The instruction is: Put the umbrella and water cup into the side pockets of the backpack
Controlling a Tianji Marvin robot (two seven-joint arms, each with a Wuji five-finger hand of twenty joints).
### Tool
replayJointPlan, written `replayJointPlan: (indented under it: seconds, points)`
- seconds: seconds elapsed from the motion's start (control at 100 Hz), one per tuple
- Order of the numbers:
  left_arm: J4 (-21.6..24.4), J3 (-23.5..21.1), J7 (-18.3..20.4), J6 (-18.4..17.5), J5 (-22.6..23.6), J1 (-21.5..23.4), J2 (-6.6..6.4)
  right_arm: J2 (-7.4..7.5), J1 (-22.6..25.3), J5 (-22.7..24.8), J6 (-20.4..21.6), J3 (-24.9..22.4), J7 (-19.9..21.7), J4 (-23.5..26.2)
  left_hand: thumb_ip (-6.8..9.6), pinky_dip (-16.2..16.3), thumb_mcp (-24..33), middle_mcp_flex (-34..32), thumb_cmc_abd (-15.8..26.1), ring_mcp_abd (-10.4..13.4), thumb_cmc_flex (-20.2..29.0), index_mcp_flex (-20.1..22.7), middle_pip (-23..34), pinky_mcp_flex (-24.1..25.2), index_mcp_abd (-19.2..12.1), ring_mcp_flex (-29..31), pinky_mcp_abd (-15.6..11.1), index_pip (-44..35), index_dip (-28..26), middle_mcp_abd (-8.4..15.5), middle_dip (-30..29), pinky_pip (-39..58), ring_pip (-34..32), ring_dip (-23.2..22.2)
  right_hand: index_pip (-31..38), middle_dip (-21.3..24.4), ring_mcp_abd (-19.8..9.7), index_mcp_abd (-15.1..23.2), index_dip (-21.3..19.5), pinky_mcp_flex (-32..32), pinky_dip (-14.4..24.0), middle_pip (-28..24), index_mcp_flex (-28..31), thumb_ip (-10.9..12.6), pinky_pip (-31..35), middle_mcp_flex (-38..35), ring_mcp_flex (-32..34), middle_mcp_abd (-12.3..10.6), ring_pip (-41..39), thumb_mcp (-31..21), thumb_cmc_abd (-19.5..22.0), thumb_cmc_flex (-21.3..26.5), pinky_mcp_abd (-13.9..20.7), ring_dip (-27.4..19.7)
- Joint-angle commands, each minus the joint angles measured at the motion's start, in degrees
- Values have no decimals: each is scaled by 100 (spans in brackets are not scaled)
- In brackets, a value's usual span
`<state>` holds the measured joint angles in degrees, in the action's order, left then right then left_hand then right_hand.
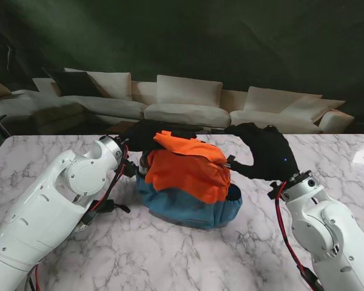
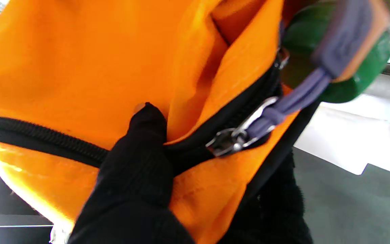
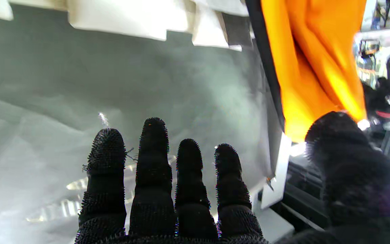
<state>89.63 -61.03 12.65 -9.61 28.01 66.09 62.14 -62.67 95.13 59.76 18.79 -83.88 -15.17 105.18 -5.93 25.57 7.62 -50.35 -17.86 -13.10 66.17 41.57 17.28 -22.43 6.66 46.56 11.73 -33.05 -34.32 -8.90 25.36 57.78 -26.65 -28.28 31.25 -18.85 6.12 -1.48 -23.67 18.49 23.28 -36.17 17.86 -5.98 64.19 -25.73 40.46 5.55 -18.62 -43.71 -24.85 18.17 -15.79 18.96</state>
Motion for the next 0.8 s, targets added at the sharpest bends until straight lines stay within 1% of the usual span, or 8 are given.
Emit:
replayJointPlan:
  seconds: [0.0, 0.12, 0.25, 0.38, 0.45, 0.57, 0.68, 0.79]
  points:
    - [106, -5, 35, -32, -26, -38, 16, 81, 74, -3, -3, -29, 272, -177, 409, 137, 1122, -24, 912, 35, 780, 249, 64, 60, -397, -35, -75, -866, -400, 103, 56, 180, -73, -67, -146, 75, 59, 256, 109, -125, -66, 205, -71, 169, -142, 200, -259, 23, 199, -256, -121, 330, -125, -111]
    - [91, 63, 75, -36, -102, -91, 20, 141, 37, 17, 53, 51, 680, -263, 415, 139, 1124, -3, 941, 25, 780, 234, 56, 94, -389, -52, -48, -858, -408, 95, 48, 167, -60, -73, -81, 154, 29, 531, 96, -143, -39, 400, -14, 335, -214, 155, -262, -146, 383, -1050, -17, 1008, -129, -213]
    - [52, 166, 129, -45, -220, -190, 27, 171, -96, -218, 343, 293, 1008, -381, 458, 141, 1240, 101, 1039, -27, 780, 266, 42, 205, -349, -139, 16, -894, -443, 66, 20, 130, -49, -98, 117, 181, -52, 819, 45, -96, -46, 483, 157, 394, -263, -64, -115, -340, 432, -1619, 94, 1345, -92, -258]
    - [-28, 272, 129, -99, -306, -306, 46, 176, -152, -563, 770, 523, 1214, -398, 487, 143, 1363, 211, 1119, -27, 780, 311, 40, 312, -334, -231, 49, -883, -431, 53, -56, 81, -31, -133, 370, 173, -186, 1305, -6, 94, -70, 480, 303, 316, -264, -481, 144, -582, 403, -1536, 100, 1495, 21, -260]
    - [-71, 326, 89, -103, -396, -364, 73, 178, -151, -773, 992, 614, 1349, -353, 472, 154, 1338, 223, 1139, -28, 780, 313, 62, 346, -342, -236, 48, -906, -439, 59, -77, 76, -38, -158, 425, 183, -226, 1417, -13, 167, -67, 511, 343, 303, -239, -582, 252, -631, 376, -1529, 101, 1494, 30, -245]
    - [-135, 418, 49, -131, -609, -481, 115, 188, -142, -1116, 1300, 767, 1590, -213, 461, 171, 1248, 260, 1195, 12, 779, 260, 73, 555, -432, -292, 124, -921, -447, 114, -102, 2, -6, -183, 559, 187, -266, 1478, -30, 308, 1, 556, 534, 192, -73, -791, 446, -695, 249, -1275, 140, 1242, 78, -130]
    - [-203, 503, 28, -239, -721, -597, 143, 207, -168, -1448, 1500, 968, 1834, -122, 504, 229, 1133, 362, 1316, 99, 780, 227, -3, 808, -599, -341, 318, -601, -222, 211, -230, -228, 142, -176, 583, 182, -275, 1488, -28, 353, 38, 568, 579, 146, 4, -842, 493, -721, 192, -1159, 165, 1080, 97, -64]
    - [-330, 611, -30, -298, -807, -723, 181, 223, -239, -1731, 1639, 1174, 2001, -101, 524, 246, 1133, 430, 1370, 173, 780, 293, -47, 973, -681, -390, 441, -633, -201, 260, -335, -407, 257, -154, 589, 181, -288, 1491, -25, 359, 48, 583, 601, 125, 24, -833, 456, -728, 202, -1113, 164, 972, 106, -46]
